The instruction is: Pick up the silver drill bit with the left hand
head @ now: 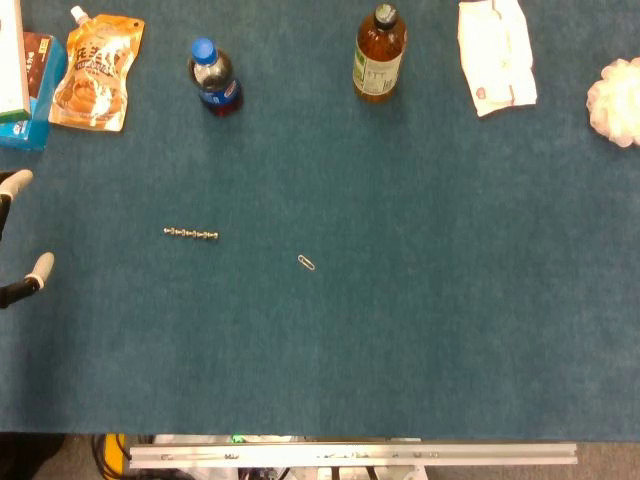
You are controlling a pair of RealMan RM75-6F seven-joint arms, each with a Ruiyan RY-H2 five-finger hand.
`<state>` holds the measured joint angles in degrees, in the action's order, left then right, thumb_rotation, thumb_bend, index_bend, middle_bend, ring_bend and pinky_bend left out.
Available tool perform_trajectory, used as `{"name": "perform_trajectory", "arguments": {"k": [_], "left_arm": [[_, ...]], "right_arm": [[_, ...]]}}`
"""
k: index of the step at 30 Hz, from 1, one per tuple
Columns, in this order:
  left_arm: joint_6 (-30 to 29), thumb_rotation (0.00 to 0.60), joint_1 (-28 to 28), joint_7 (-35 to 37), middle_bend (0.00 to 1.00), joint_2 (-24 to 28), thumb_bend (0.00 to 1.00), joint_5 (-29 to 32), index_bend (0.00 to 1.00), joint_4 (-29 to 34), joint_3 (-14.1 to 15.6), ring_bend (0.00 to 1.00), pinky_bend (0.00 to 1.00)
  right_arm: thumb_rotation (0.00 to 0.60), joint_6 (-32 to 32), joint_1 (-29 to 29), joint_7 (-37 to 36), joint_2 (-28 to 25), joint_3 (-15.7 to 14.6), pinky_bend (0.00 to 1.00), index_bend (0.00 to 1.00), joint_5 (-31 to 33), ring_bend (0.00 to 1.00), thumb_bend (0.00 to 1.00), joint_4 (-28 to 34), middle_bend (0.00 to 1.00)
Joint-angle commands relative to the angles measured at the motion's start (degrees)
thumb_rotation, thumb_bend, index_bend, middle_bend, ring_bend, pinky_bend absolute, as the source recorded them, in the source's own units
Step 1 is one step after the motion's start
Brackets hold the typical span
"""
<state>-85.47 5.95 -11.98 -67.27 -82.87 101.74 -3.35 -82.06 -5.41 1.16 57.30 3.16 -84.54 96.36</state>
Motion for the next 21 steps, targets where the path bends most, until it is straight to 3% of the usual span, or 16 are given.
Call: {"name": "perform_trajectory", "arguments": {"k": [1, 12, 17, 21], "left_arm": [[-0.21, 0.6, -0.11, 0.19, 0.2, 0.05, 0.22, -0.11, 0.17, 0.0, 0.0, 0.22, 0.26], [2.74, 0.6, 1.94, 0.7, 0.23, 1.56, 0.22, 0.24, 0.18, -1.75, -0.94, 0.24, 0.27], [7.36, 0.6, 4.86, 1.23, 0.4, 1.52, 0.22, 0.39, 0.23, -3.26, -1.24, 0.42, 0.46], [12.58, 0.6, 7.76, 1.42, 0.65, 1.06, 0.22, 1.21, 0.27, -4.41, -1.18, 0.66, 0.76]], "right_arm": [[0.6, -0.14, 0.02, -0.06, -0.28, 0.11, 0.35, 0.23, -0.06, 0.3, 0.0, 0.29, 0.36], [0.6, -2.52, -1.53, -0.93, -0.75, 2.08, 0.39, 0.24, -3.44, 0.35, 0.01, 0.79, 0.38], [0.6, -3.11, -2.36, -0.05, -1.39, 3.19, 0.39, 0.24, -3.96, 0.36, 0.02, 1.91, 0.39], [0.6, -3.3, -2.79, 0.55, -1.74, 3.63, 0.39, 0.24, -4.25, 0.38, 0.02, 2.39, 0.4]]}}
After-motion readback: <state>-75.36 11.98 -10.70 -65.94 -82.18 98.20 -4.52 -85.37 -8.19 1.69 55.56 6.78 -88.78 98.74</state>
